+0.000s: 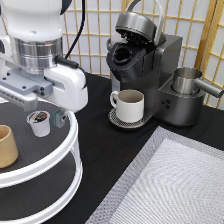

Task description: Make coffee

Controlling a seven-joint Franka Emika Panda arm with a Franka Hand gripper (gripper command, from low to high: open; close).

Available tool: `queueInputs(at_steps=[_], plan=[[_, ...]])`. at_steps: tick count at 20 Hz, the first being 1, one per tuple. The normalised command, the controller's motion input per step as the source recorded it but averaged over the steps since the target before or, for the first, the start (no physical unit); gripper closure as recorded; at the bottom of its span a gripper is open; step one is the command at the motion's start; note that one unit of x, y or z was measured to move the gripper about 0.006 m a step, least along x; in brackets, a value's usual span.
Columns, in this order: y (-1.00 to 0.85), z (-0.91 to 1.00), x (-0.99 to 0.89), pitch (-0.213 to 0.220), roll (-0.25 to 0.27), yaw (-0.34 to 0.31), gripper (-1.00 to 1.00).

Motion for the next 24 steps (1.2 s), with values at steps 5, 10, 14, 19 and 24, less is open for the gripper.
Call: queueInputs(at_steps=[5, 10, 14, 19, 24], plan=[[0.02, -0.07, -0.69, -0.110, -0.075, 0.002, -1.00], [0.02, -0.01, -0.34, -0.157, -0.093, 0.000, -1.00], [0.03, -0.26, -0.12, -0.182, -0.062, 0.018, -1.00], [0.02, -0.43, -0.49, -0.153, -0.040, 0.065, -1.00], [0.11, -0.03, -0.57, -0.098, -0.048, 0.100, -1.00]])
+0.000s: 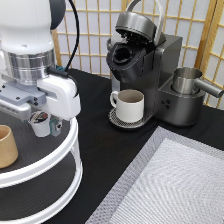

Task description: Make coffee

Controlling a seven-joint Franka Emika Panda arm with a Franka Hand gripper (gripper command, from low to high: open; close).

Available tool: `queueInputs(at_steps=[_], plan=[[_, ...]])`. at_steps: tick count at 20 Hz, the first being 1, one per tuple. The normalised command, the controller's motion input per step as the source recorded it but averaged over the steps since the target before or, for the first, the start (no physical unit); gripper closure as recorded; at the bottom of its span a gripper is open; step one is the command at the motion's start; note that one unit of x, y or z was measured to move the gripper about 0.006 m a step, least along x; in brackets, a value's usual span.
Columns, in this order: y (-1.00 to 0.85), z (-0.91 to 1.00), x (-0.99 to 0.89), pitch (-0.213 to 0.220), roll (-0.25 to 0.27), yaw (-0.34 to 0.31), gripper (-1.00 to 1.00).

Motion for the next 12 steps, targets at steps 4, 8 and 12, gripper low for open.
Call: queueInputs(at_steps=[4, 8, 12], plan=[[0.12, 0.23, -0.27, -0.067, -0.057, 0.090, 1.00], [0.08, 0.02, -0.22, -0.075, -0.041, 0.102, 1.00], [0.02, -0.09, -0.18, -0.070, -0.008, 0.136, 1.00]])
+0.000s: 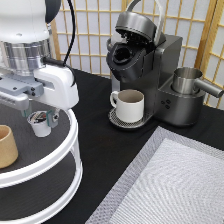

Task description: Make coffee

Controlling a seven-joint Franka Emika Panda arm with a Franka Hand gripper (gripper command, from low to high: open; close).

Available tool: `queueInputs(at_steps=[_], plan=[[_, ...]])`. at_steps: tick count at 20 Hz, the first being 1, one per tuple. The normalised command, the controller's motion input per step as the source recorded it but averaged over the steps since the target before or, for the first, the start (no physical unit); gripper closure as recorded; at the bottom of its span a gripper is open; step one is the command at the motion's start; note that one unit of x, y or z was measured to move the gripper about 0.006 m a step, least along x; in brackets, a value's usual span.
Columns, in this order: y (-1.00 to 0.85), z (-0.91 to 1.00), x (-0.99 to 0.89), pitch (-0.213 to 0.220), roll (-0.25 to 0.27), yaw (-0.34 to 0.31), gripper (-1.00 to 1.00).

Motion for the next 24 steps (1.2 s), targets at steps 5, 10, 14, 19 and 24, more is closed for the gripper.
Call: queueInputs(at_steps=[5, 10, 14, 19, 24], plan=[[0.00, -0.17, -0.28, -0.048, 0.000, 0.162, 1.00], [0.08, 0.35, -0.19, -0.010, 0.000, 0.155, 1.00], [0.18, 0.72, -0.02, 0.000, 0.003, 0.094, 1.00], [0.48, 0.96, 0.11, 0.000, 0.057, -0.064, 1.00], [0.68, 0.88, 0.30, 0.030, 0.085, -0.093, 1.00]])
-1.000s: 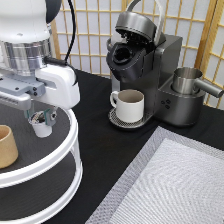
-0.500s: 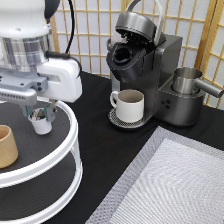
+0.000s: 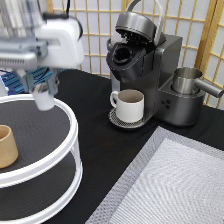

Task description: Make coffee

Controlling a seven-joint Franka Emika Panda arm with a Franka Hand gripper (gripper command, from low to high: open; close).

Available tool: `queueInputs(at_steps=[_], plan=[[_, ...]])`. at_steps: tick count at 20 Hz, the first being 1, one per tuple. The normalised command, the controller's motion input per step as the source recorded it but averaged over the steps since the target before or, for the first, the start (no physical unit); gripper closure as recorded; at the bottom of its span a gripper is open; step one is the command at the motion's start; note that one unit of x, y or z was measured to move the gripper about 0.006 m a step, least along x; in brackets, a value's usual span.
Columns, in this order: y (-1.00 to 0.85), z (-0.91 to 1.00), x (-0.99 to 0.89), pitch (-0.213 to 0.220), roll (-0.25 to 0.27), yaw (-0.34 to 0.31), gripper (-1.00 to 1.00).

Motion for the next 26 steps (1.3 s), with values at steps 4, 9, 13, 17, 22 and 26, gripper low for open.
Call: queueInputs(at_steps=[4, 9, 13, 17, 22, 26], plan=[[0.73, 0.77, 0.39, 0.091, 0.119, -0.060, 1.00], [0.74, 0.50, 0.57, 0.190, 0.196, -0.032, 1.00], [0.58, 0.24, 0.61, 0.230, 0.278, -0.057, 1.00], [0.38, 0.14, 0.52, 0.201, 0.319, -0.111, 1.00], [0.24, 0.31, 0.43, 0.092, 0.277, -0.150, 1.00], [0.25, 0.42, 0.39, 0.027, 0.238, -0.148, 1.00]])
